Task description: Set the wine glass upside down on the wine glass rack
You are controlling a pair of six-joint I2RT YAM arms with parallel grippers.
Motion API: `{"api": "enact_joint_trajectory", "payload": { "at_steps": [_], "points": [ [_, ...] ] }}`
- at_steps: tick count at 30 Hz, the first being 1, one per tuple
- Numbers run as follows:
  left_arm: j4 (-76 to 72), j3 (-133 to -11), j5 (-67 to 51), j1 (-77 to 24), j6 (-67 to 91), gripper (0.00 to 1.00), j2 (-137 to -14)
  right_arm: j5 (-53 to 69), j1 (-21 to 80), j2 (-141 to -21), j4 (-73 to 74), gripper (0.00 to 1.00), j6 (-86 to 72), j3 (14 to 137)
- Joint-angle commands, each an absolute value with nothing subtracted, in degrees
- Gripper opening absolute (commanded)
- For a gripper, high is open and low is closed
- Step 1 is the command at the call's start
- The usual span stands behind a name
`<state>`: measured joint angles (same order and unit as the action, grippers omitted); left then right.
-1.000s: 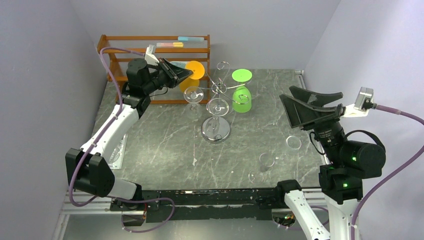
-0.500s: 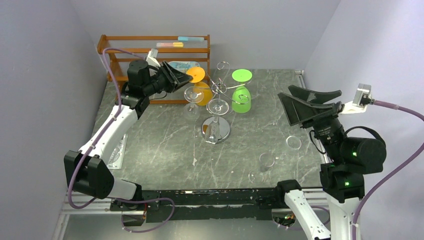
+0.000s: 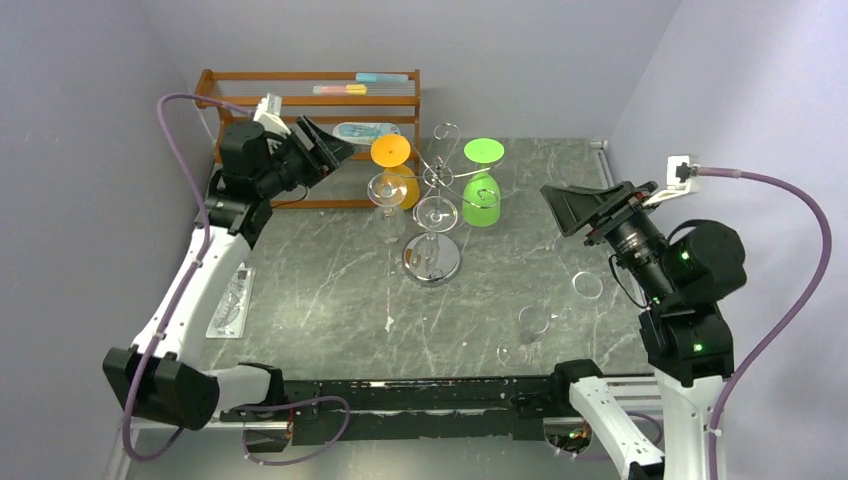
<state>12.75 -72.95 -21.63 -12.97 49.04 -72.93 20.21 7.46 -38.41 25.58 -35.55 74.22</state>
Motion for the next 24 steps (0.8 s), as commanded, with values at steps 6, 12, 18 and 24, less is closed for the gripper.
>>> {"api": "enact_joint_trajectory", "payload": {
  "at_steps": [6,12,18,24],
  "points": [
    [22.64,-75.48,-9.22,-12.3,31.08,0.82,-60.62,12.75,7.6,-46.91,59.87,0.62,-26.55,78.8],
    [26.58,-75.36,-4.96,-12.3,24.27,0.88,-55.59,3.51,7.64,-46.65,70.08,0.64,-25.8,78.81],
    [25.75,-72.72,-5.59,-12.3,24.24,0.89,-53.97,7.14,7.65,-44.67,74.71,0.59,-25.83,73.79],
    [23.26,-70.33,-5.81,-12.3,25.71,0.85,-53.75,10.31,7.57,-40.81,77.87,0.57,-26.96,67.37]
  ]
}}
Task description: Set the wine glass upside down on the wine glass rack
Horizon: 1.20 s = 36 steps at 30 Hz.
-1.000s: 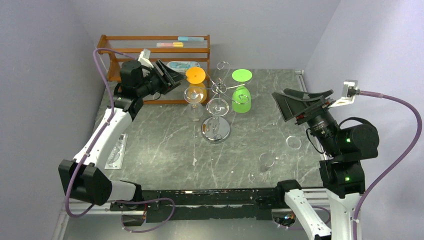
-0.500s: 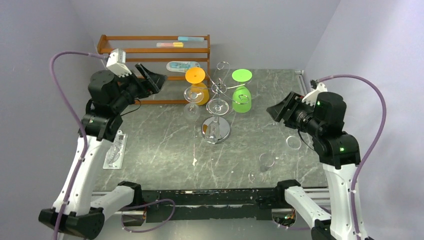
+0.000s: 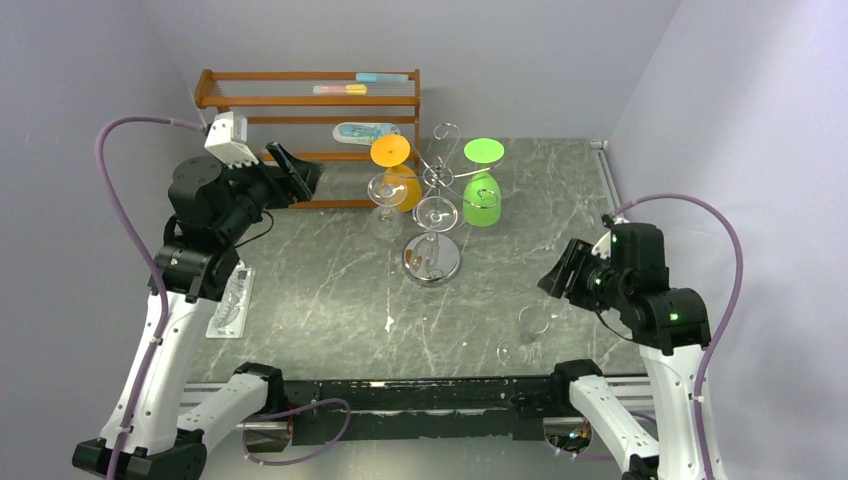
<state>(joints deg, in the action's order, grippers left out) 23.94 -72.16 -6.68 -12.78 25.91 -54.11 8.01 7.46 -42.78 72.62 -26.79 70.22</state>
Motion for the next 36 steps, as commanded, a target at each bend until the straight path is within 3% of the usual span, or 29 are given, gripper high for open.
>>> {"api": "enact_joint_trajectory", "payload": {
  "at_steps": [1,12,20,23,27,36],
  "points": [
    [23.07,-70.02,-5.8,-12.3,25.77,0.85,-53.89,10.66,7.56,-40.07,78.32,0.57,-27.22,66.39],
    [22.79,-71.05,-4.76,-12.3,26.02,0.85,-55.35,14.32,7.61,-36.39,79.91,0.54,-27.53,62.55],
    [22.96,-70.4,-4.31,-12.3,25.84,0.86,-55.36,12.39,7.56,-35.02,79.82,0.44,-29.42,58.02],
    [22.92,-70.06,-4.2,-12.3,25.63,0.86,-55.23,11.05,7.57,-35.4,79.22,0.38,-29.21,57.15],
    [23.71,-70.44,-3.38,-12.3,25.25,0.86,-55.15,9.89,7.56,-36.33,78.05,0.21,-29.26,57.91],
    [23.89,-71.46,-2.55,-12.3,25.73,0.86,-54.19,5.06,7.56,-38.55,72.55,0.0,-29.04,61.41]
  ]
}}
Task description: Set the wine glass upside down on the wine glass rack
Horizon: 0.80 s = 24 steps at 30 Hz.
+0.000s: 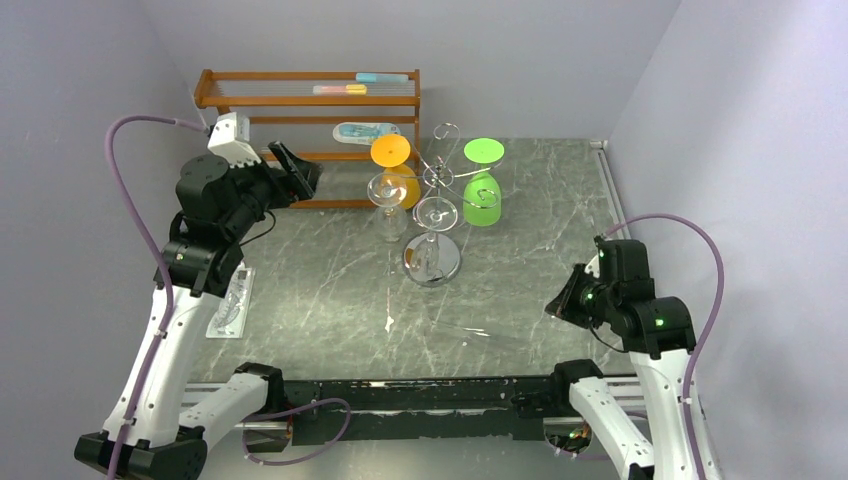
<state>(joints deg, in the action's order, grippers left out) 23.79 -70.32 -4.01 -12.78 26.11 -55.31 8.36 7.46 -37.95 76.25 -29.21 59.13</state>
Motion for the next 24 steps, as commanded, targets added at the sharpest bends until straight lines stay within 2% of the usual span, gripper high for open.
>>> {"api": "enact_joint_trajectory", "payload": {
  "at_steps": [1,8,13,16,20,24],
  "points": [
    [23.98,-71.6,-2.47,-12.3,25.75,0.86,-54.17,4.41,7.59,-38.7,71.26,0.0,-29.09,61.65],
    [24.5,-71.54,-1.97,-12.3,26.26,0.87,-53.6,6.48,7.56,-39.95,66.82,0.01,-27.22,59.88],
    [24.76,-71.88,-1.77,-12.3,26.43,0.87,-53.53,16.03,7.61,-39.26,62.68,0.31,-26.52,53.68],
    [24.79,-71.94,-1.5,-12.3,26.45,0.87,-53.3,21.61,7.56,-36.89,57.81,0.45,-28.82,49.01],
    [24.73,-71.74,-1.21,-12.3,26.72,0.87,-53.07,24.89,7.69,-35.45,53.63,0.56,-30.84,43.47],
    [24.57,-71.61,-1.41,-12.3,26.92,0.87,-53.29,26.83,7.7,-34.19,51.21,0.6,-32.79,39.61]
  ]
}}
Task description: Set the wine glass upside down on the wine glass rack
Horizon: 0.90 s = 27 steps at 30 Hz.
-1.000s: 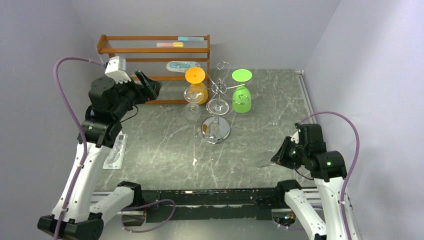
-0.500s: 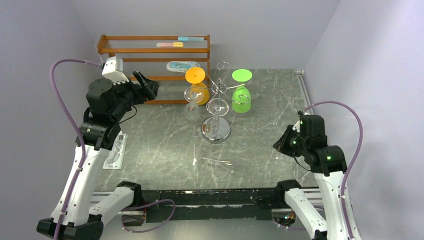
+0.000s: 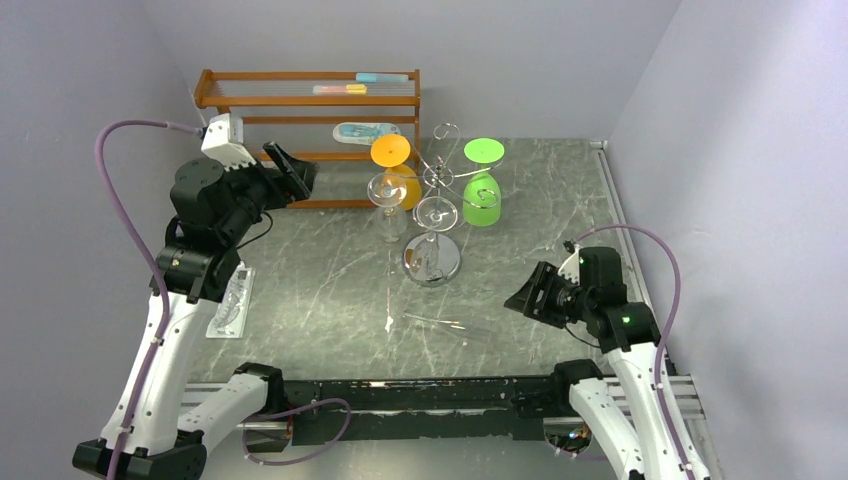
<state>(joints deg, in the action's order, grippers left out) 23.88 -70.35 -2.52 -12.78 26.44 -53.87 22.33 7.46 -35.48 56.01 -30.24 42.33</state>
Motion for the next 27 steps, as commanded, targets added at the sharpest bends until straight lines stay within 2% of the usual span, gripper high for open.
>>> {"api": "enact_joint_trajectory", "payload": {
  "at_steps": [1,8,13,16,22,27],
  "points": [
    [24.65,-71.66,-1.4,-12.3,27.03,0.87,-53.39,26.92,7.65,-33.89,50.9,0.61,-33.07,39.28],
    [24.02,-71.17,-1.49,-12.28,27.86,0.87,-53.65,25.0,7.94,-33.14,48.91,0.7,-34.19,35.21],
    [24.0,-70.55,-1.54,-12.3,28.62,0.87,-54.26,21.87,10.98,-37.07,45.64,0.72,-34.37,36.76],
    [23.46,-70.12,-2.36,-12.29,29.26,0.88,-54.63,14.75,18.23,-39.9,42.94,0.72,-37.3,37.82],
    [24.16,-70.11,-1.87,-12.3,28.96,0.88,-54.84,-5.11,40.26,-46.05,41.31,0.73,-49.55,38.43],
    [25.41,-70.19,-1.25,-12.3,28.26,0.88,-54.5,-9.6,44.29,-44.43,40.73,0.76,-55.94,35.27]
  ]
}}
